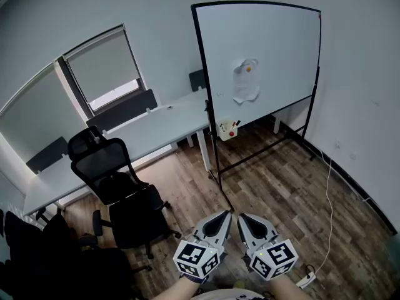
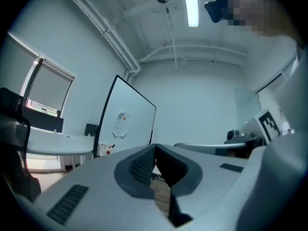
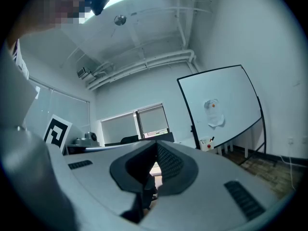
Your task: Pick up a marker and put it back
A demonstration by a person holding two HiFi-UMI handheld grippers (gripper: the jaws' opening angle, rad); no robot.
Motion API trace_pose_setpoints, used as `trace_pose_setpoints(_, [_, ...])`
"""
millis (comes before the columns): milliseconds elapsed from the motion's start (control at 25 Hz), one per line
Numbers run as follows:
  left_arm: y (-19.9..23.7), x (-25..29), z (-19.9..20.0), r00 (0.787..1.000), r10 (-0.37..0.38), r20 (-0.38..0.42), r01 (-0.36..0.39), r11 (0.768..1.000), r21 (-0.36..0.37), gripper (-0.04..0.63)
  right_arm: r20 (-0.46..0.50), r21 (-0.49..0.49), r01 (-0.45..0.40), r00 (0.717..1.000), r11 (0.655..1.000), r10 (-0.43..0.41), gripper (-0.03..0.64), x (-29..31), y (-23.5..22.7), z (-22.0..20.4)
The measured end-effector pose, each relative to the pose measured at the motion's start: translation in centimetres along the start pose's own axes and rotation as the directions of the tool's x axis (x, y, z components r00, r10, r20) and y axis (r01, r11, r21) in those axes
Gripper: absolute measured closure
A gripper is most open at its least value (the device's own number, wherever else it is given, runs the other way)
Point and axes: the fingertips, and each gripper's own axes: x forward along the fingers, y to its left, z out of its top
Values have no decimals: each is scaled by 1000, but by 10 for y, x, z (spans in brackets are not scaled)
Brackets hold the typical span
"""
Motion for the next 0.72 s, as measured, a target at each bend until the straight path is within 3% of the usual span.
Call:
trace_pose_setpoints(400, [12, 42, -1, 1000, -3, -8, 3, 1000, 3, 584, 0, 20, 9, 1000, 1000, -9, 604, 21, -38, 5])
trace_pose_setpoints(720, [74, 103, 4, 1000, -31, -1, 31, 1000, 5, 584, -19, 2, 46, 999, 999, -46, 604, 96, -79, 5])
